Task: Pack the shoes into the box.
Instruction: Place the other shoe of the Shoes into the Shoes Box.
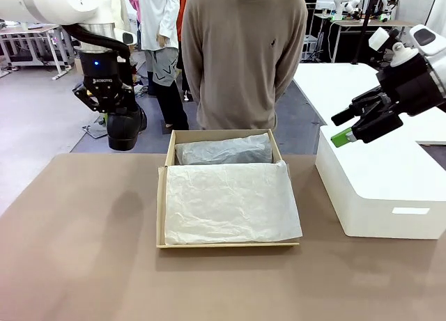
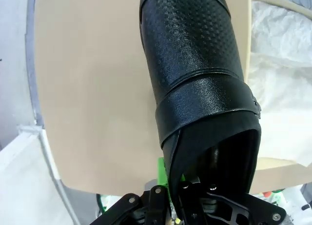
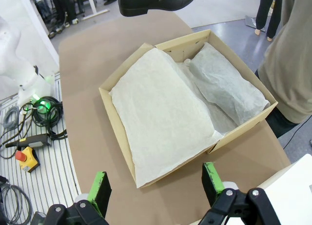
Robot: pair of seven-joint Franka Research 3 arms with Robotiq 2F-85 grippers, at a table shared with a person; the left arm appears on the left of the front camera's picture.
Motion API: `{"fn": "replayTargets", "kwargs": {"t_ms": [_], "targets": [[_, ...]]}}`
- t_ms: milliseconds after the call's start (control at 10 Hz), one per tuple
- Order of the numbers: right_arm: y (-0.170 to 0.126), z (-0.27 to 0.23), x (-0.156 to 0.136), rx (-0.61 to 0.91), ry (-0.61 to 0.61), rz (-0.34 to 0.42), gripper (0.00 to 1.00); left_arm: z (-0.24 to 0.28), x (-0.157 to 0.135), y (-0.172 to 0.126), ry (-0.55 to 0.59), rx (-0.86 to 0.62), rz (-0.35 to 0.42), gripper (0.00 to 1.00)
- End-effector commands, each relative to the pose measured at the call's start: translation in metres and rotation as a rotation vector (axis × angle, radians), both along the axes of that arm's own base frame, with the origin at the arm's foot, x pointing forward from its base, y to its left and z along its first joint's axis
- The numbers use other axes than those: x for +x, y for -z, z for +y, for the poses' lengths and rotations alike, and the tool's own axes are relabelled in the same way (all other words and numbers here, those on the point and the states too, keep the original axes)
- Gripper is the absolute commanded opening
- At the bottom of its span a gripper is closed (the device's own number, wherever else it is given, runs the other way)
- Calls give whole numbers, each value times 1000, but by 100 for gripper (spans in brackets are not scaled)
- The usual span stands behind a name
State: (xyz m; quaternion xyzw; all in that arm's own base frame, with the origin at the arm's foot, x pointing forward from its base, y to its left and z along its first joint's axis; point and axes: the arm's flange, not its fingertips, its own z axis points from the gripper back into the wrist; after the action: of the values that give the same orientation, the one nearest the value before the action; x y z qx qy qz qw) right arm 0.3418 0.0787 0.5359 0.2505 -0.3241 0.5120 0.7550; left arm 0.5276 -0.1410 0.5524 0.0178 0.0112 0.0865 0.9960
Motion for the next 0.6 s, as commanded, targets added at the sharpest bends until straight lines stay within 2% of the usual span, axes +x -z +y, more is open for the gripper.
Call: {"fn": "replayTargets", "kwargs": {"t_ms": [0, 400, 500], "targets": [[1, 1, 3, 29, -21, -22, 100, 7, 2, 2, -6, 1, 9, 0], [1, 1, 3, 29, -21, -22, 100, 4, 4, 7, -7, 2, 14, 0], [1, 1, 3, 29, -21, -22, 100, -9, 6, 2, -89, 19, -19, 0]]}}
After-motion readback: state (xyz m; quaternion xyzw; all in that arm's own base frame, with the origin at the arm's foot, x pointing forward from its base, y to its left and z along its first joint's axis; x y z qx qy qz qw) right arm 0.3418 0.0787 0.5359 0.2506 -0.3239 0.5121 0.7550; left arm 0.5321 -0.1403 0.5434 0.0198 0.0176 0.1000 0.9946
